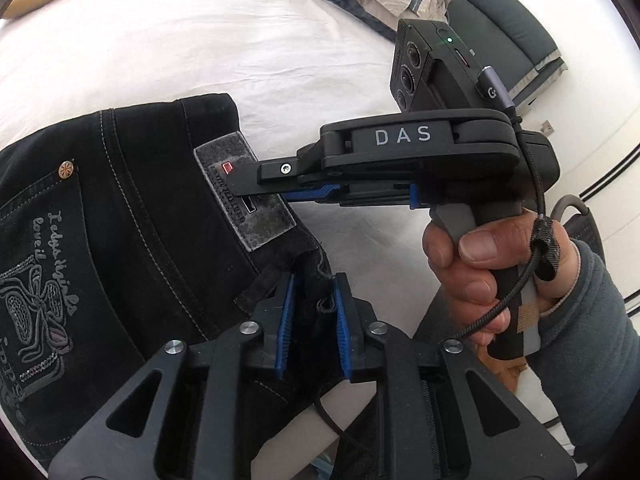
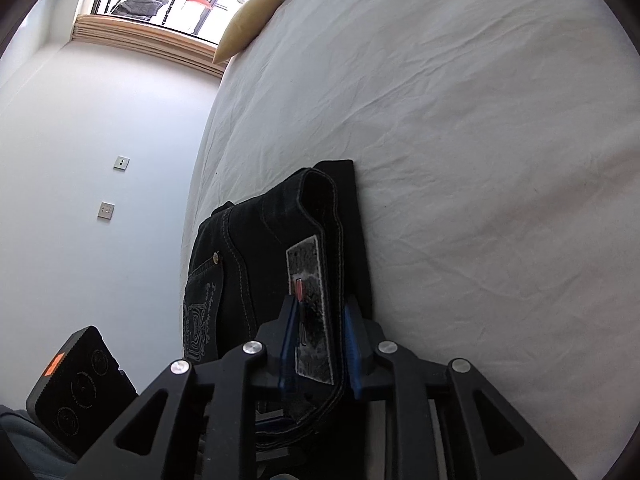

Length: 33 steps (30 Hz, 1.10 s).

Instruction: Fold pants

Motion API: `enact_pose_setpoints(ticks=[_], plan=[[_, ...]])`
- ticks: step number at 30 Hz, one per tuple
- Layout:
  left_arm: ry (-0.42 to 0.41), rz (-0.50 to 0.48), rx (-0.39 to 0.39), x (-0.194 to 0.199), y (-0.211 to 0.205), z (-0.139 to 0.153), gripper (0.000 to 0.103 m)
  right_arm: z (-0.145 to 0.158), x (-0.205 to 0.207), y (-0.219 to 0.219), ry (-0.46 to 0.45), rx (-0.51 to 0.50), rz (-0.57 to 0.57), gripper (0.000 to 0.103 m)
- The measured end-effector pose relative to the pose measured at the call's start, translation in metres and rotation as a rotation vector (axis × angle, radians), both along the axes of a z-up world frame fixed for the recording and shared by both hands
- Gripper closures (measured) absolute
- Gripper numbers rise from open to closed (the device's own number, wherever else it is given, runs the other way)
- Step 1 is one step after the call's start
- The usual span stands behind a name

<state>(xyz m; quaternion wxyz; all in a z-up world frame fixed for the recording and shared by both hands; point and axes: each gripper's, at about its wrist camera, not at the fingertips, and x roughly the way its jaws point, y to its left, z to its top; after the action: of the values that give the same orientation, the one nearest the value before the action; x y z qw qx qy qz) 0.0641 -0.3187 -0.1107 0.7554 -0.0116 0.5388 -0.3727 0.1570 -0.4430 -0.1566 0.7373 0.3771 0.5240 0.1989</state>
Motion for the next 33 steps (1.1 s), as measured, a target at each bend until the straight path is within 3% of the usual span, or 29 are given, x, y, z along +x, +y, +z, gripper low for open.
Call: enact_pose_setpoints(ticks=[2, 4, 8, 13, 17, 18, 19, 21, 24, 26, 27, 28, 33], plan=[[0.037, 0.018, -0.038, -0.003, 0.013, 0.009, 0.037, 0.003, -0.002, 0.001, -0.003, -0.003, -0.008, 0.071], [0.007, 0.055, -0.088, -0.008, 0.037, 0.024, 0.031, 0.011, -0.006, 0.002, -0.005, -0.027, -0.022, 0.066], [-0.062, 0.154, -0.135, -0.009, 0.087, 0.051, 0.031, 0.037, -0.018, 0.0, -0.038, -0.07, -0.061, 0.063], [-0.071, 0.296, -0.138, 0.011, 0.138, 0.049, 0.031, 0.072, -0.03, 0.042, -0.148, 0.012, 0.034, 0.063], [-0.078, 0.328, -0.123, 0.018, 0.157, 0.036, 0.031, 0.036, -0.037, 0.065, -0.042, 0.024, 0.074, 0.063], [-0.064, 0.333, -0.119, 0.021, 0.161, 0.031, 0.031, 0.018, -0.041, 0.063, 0.011, 0.027, 0.065, 0.067], [-0.051, 0.338, -0.119, 0.024, 0.166, 0.025, 0.031, 0.004, -0.046, 0.059, 0.045, 0.035, 0.049, 0.086], [-0.035, 0.342, -0.143, 0.03, 0.175, 0.018, 0.031, -0.007, -0.059, 0.048, 0.057, 0.059, 0.0, 0.101], [-0.047, 0.341, -0.161, 0.047, 0.193, 0.014, 0.031, -0.004, -0.073, 0.041, 0.054, 0.064, -0.009, 0.1], [-0.081, 0.331, -0.18, 0.062, 0.203, 0.018, 0.031, 0.009, -0.075, 0.038, 0.021, 0.067, -0.003, 0.088], [-0.098, 0.331, -0.191, 0.071, 0.21, 0.021, 0.031, 0.019, -0.073, 0.037, -0.013, 0.078, 0.0, 0.076], [-0.109, 0.329, -0.212, 0.081, 0.213, 0.027, 0.031, 0.03, -0.07, 0.037, -0.049, 0.087, 0.004, 0.07], [-0.058, 0.299, -0.261, 0.121, 0.211, 0.015, 0.032, 0.049, -0.025, 0.046, -0.132, 0.143, 0.034, 0.069]])
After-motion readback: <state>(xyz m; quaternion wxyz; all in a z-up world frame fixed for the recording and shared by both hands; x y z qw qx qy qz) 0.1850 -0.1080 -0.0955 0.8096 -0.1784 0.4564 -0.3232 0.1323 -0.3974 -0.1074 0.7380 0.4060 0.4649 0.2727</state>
